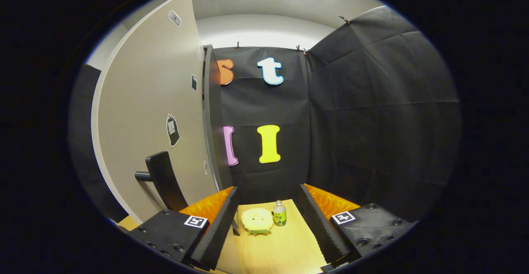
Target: Open the shoe cabinet door, grab the shoes and put them into the shoe cabinet, then close the shoe cabinet door.
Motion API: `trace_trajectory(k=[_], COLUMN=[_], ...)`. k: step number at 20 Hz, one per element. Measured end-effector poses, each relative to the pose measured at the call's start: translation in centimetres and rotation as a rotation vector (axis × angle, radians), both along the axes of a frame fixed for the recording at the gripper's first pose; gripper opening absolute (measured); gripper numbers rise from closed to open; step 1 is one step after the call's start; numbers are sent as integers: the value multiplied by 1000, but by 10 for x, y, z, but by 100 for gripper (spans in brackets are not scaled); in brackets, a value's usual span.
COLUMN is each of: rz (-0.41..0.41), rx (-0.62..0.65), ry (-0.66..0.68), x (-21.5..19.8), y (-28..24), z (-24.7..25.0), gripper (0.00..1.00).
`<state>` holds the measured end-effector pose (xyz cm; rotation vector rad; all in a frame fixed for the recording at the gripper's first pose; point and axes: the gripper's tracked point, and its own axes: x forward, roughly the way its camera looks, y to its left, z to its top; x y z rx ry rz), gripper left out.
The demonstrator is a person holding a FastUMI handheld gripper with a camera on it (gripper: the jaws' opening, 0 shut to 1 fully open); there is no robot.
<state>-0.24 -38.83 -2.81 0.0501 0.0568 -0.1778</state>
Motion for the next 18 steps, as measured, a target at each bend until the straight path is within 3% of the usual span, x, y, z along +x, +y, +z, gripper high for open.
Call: trace_trajectory(k=[10,18], rz=[-38,-61], rx=[-62,-43], ry=[-9,-19], x=[-12,-10], y=[47,155], z=[2,-11], gripper=[91,91])
